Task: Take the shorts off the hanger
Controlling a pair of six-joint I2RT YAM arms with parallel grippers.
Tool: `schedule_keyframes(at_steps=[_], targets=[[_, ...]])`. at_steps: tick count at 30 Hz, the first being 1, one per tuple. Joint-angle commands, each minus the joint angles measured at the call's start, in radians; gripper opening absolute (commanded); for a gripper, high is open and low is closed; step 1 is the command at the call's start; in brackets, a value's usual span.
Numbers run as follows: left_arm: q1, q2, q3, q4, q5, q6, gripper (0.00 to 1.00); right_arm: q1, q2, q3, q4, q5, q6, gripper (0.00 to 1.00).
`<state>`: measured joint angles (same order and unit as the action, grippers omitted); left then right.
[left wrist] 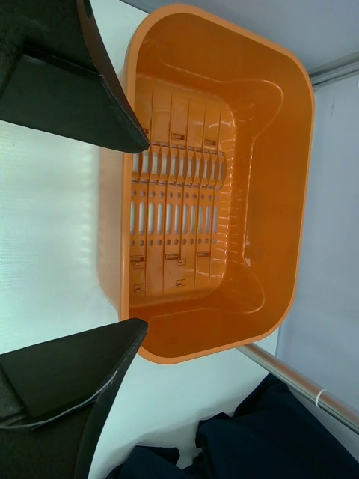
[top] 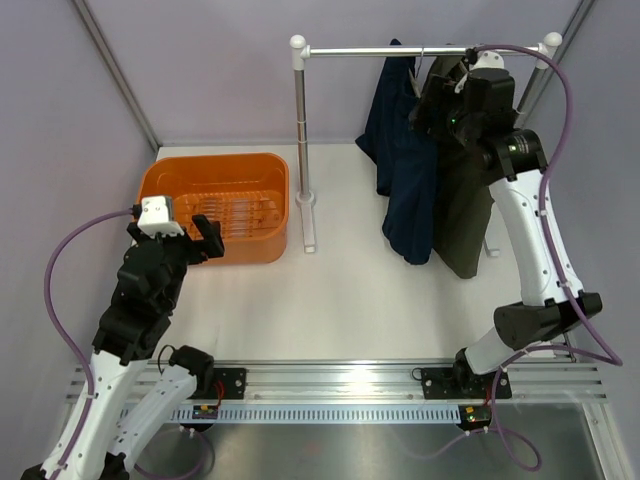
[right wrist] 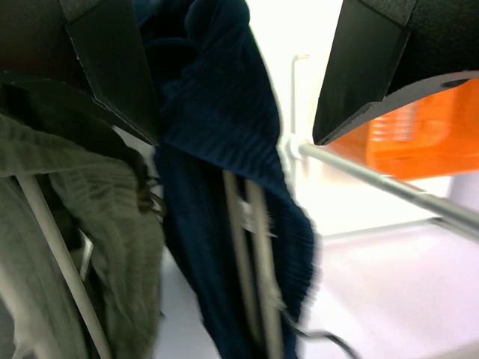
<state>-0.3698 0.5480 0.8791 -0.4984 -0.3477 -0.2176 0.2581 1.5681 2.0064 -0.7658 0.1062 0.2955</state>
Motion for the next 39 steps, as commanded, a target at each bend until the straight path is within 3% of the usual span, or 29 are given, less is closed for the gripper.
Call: schedule_keyframes(at_steps=[1, 15, 25, 28, 32, 39], targets=[[0.003, -0.01, 0.008, 0.052, 0.004, 0.003, 0.99, 0.029, 0.017, 0.061, -0.093, 0.17, -0.022, 0.91], [0.003, -0.011, 0.008, 0.052, 0.006, 0.003, 0.99, 0.059, -0.017, 0.066, 0.069, 0.24, -0.137, 0.93], [0.002, -0.013, 0.006, 0.052, 0.004, 0.003, 0.99, 0.064, 0.11, 0.207, -0.027, 0.262, -0.191, 0.93], [0.003, -0.014, 0.006, 0.054, 0.003, 0.003, 0.99, 0.066, 0.098, 0.148, -0.035, 0.247, -0.171, 0.93], [0.003, -0.014, 0.004, 0.055, 0.006, 0.003, 0.99, 0.067, 0.043, 0.019, 0.075, 0.193, -0.179, 0.94], [0.003, -0.013, 0.003, 0.054, 0.004, 0.004, 0.99, 0.069, 0.118, 0.078, 0.091, 0.213, -0.233, 0.94]])
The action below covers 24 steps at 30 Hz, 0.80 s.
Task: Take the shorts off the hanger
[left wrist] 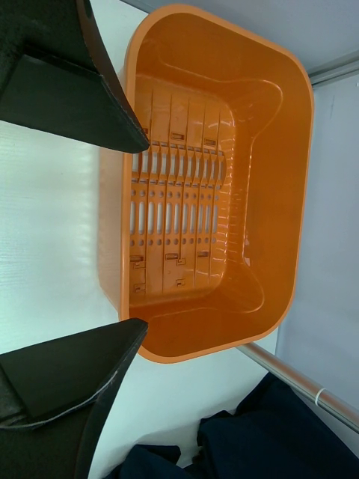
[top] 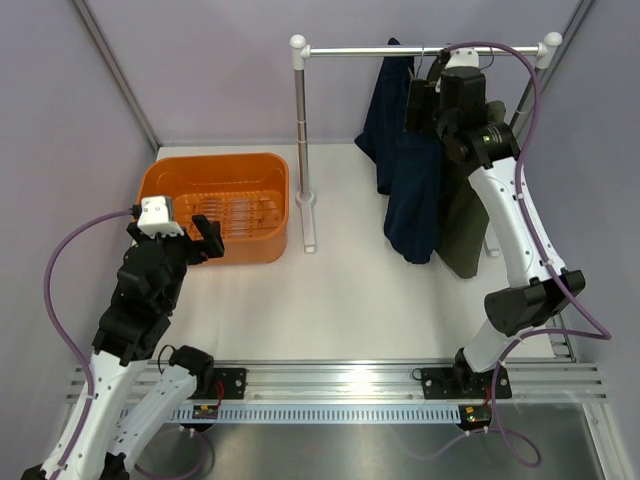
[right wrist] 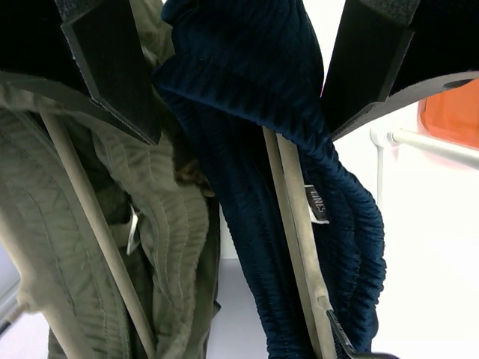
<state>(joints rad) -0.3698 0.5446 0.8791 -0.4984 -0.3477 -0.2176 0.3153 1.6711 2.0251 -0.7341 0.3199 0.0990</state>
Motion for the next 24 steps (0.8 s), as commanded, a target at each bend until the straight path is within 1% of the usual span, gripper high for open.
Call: schedule_keyframes(at_steps=[1, 7, 10, 13, 15, 18, 21, 23, 24], targets=[[0.003, -0.011, 0.003, 0.054, 0.003, 0.006, 0.99, 0.011, 0.015, 0.06, 0.062, 0.001, -0.036, 0.94], [0.003, -0.008, 0.003, 0.054, 0.001, 0.007, 0.99, 0.011, -0.056, 0.012, 0.157, -0.007, -0.036, 0.94], [0.003, -0.006, 0.003, 0.054, 0.001, 0.007, 0.99, 0.01, -0.085, -0.005, 0.232, 0.007, -0.047, 0.96], [0.003, -0.006, 0.003, 0.054, 0.001, 0.007, 0.99, 0.011, -0.045, 0.058, 0.239, 0.019, -0.062, 0.96], [0.003, -0.008, 0.003, 0.054, 0.0, 0.007, 0.99, 0.011, 0.001, 0.118, 0.204, 0.013, -0.064, 0.96], [0.003, -0.011, 0.001, 0.052, -0.004, 0.007, 0.99, 0.01, 0.012, 0.112, 0.217, 0.005, -0.058, 0.96], [0.003, -0.011, 0.001, 0.054, -0.004, 0.007, 0.99, 0.011, 0.027, 0.103, 0.266, 0.033, -0.07, 0.96], [0.003, -0.009, 0.001, 0.054, -0.004, 0.007, 0.99, 0.01, 0.073, 0.128, 0.26, 0.048, -0.082, 0.96], [0.003, -0.011, 0.001, 0.054, -0.004, 0.007, 0.99, 0.01, 0.097, 0.182, 0.243, 0.053, -0.082, 0.95]])
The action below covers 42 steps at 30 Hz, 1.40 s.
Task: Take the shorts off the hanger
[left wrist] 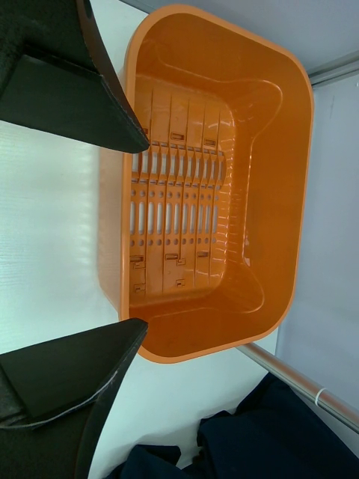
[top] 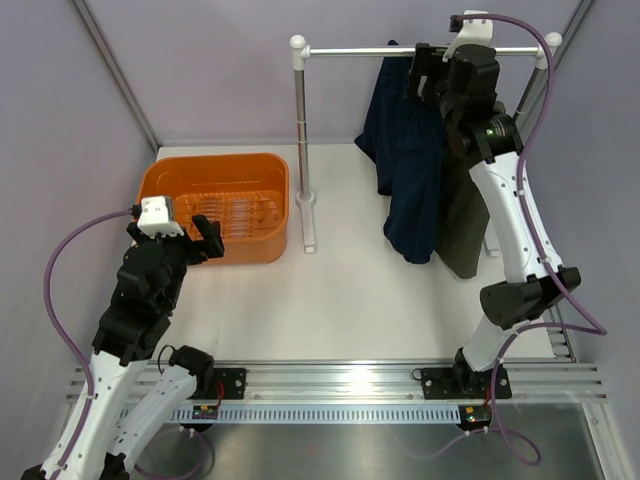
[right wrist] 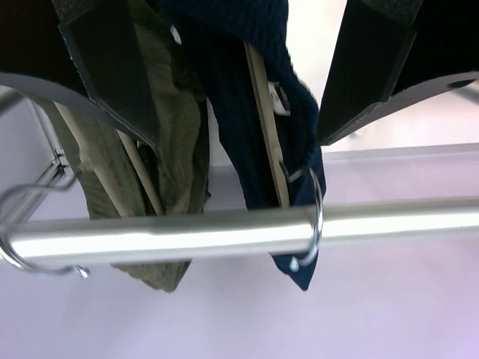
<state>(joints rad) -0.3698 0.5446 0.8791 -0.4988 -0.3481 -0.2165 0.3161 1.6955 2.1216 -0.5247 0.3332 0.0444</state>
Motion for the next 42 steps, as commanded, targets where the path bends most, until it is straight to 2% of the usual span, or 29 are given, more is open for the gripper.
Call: schedule_keyframes(at_steps=[1, 6, 12, 17, 25, 28, 32, 35, 42], targets=[[0.003, -0.011, 0.001, 0.052, -0.003, 0.006, 0.99, 0.011, 0.094, 0.116, -0.009, 0.044, -0.028, 0.94], [0.003, -0.011, 0.0, 0.054, -0.008, 0.009, 0.99, 0.011, 0.181, 0.184, -0.044, 0.017, -0.018, 0.91], [0.003, -0.012, 0.0, 0.054, -0.008, 0.009, 0.99, 0.009, 0.149, 0.127, -0.043, 0.053, -0.005, 0.75], [0.003, -0.012, 0.0, 0.054, -0.005, 0.009, 0.99, 0.011, 0.049, -0.027, 0.044, 0.027, 0.023, 0.76], [0.003, -0.014, 0.0, 0.054, -0.005, 0.009, 0.99, 0.008, -0.023, -0.048, 0.069, 0.001, 0.06, 0.77], [0.003, -0.015, 0.0, 0.052, -0.005, 0.009, 0.99, 0.008, -0.017, -0.008, 0.051, -0.011, 0.066, 0.79], [0.003, -0.015, 0.0, 0.051, -0.006, 0.009, 0.99, 0.009, 0.076, 0.205, -0.093, 0.016, 0.078, 0.77], [0.003, -0.018, 0.0, 0.052, -0.006, 0.009, 0.99, 0.008, 0.131, 0.282, -0.166, 0.009, 0.083, 0.76], [0.003, -0.02, -0.002, 0.052, -0.008, 0.011, 0.99, -0.003, 0.173, 0.324, -0.25, -0.054, 0.118, 0.63]])
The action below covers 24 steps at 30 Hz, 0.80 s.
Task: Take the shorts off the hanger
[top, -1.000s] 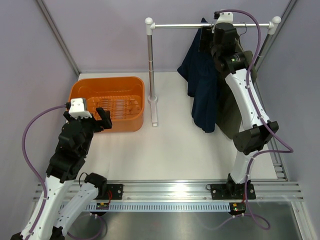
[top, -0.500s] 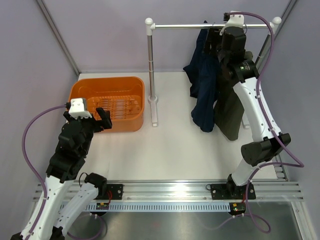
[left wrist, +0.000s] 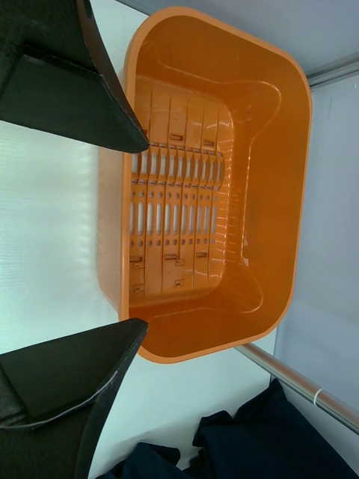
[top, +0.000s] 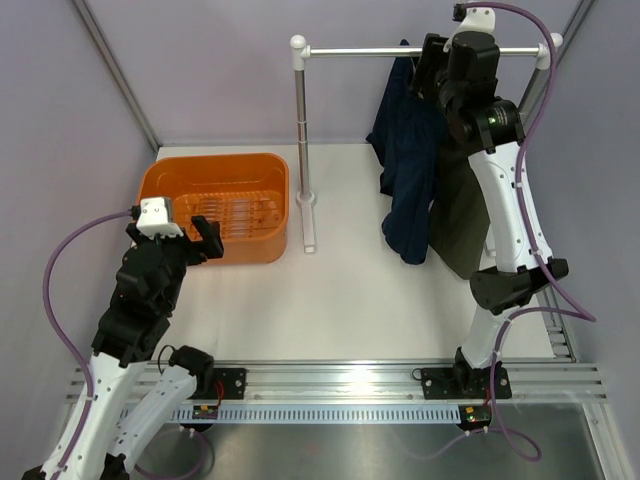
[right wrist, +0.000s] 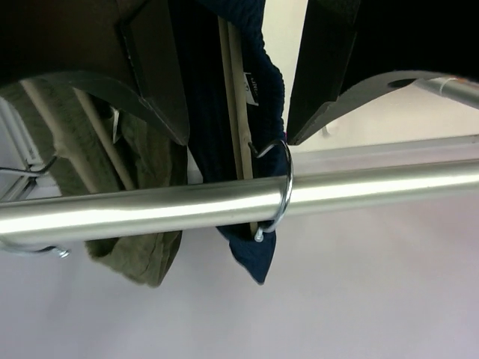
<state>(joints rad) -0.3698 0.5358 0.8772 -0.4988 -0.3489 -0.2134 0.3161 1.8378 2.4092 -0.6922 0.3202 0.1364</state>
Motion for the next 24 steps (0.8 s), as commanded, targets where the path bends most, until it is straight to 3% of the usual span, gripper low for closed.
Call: schedule_keyframes(at_steps=[1, 13, 21, 24], targets=[[0.003, -0.01, 0.0, 0.052, -0.007, 0.008, 0.99, -0.005, 0.026, 0.021, -0.095, -0.053, 0.029, 0.62], [0.002, -0.013, 0.0, 0.054, -0.002, 0.006, 0.99, -0.02, -0.017, -0.122, -0.05, -0.046, 0.043, 0.51], [0.002, -0.011, 0.0, 0.054, -0.007, 0.008, 0.99, -0.023, 0.044, -0.004, -0.084, -0.004, 0.048, 0.48], [0.002, -0.011, -0.001, 0.054, -0.007, 0.008, 0.99, -0.023, 0.009, -0.048, -0.032, 0.019, 0.06, 0.48]])
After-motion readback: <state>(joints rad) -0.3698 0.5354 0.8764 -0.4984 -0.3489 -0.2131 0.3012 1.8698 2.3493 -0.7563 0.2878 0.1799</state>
